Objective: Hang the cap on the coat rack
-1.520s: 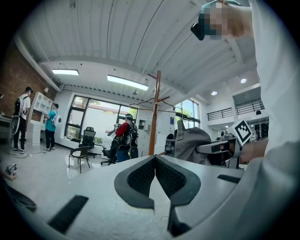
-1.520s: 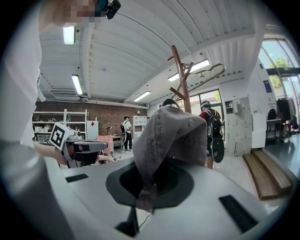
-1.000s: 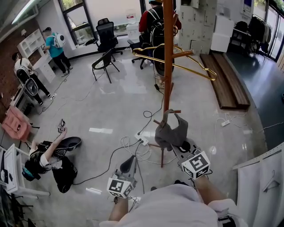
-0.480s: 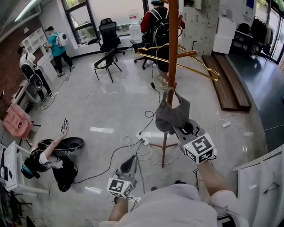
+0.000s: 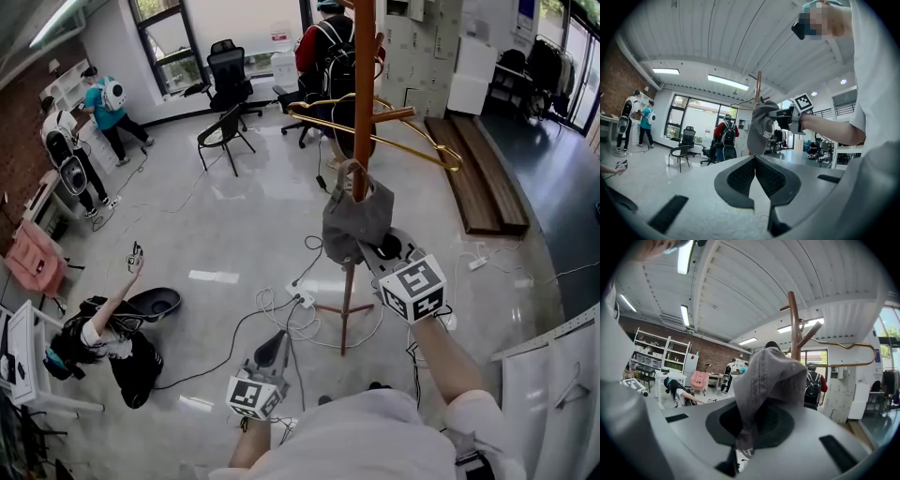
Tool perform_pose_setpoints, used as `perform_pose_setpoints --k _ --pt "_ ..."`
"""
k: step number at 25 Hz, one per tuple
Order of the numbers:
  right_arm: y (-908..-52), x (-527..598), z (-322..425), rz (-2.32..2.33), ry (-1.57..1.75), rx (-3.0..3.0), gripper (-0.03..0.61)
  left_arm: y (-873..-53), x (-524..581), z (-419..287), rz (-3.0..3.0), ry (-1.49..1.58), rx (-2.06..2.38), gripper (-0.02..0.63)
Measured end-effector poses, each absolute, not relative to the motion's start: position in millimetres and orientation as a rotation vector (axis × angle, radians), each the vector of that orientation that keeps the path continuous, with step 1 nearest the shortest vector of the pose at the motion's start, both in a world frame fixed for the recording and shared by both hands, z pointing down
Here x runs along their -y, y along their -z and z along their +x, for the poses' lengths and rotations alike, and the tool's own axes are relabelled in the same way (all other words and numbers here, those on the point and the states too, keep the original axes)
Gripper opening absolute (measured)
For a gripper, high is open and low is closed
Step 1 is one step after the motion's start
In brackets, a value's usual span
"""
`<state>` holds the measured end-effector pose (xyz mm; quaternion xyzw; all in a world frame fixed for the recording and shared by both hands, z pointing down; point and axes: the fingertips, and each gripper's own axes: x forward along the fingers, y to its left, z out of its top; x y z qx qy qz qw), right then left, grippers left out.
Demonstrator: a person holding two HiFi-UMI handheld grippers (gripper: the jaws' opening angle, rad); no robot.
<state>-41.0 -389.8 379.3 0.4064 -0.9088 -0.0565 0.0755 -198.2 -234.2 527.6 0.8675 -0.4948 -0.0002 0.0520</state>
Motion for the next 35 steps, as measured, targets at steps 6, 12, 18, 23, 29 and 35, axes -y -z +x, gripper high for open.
perform_pose_setpoints --k 6,12,18,23,29,35 --pt "-379 411 -43 1.243 0.153 2.69 0.02 -527 237 -197 2.634 0.004 1.506 0.011" --pt "-393 420 -47 1.258 0.103 2.66 0.02 -527 235 -206 2.617 0.009 1.518 0.011" --pt "-406 430 -47 1.266 0.08 2.629 0.02 -530 239 -213 2.605 0.011 1.527 0.011" --pt "-415 436 -45 1.294 0.063 2.607 0.02 -533 239 -212 2.609 0.006 1.518 0.011" --pt "-423 444 -41 1.313 0.032 2.581 0.02 -530 243 -213 2.612 0.008 1.511 0.011" --pt "-430 449 -40 1.327 0.002 2.577 0.02 -534 246 -217 2.609 0.004 1.509 0.011"
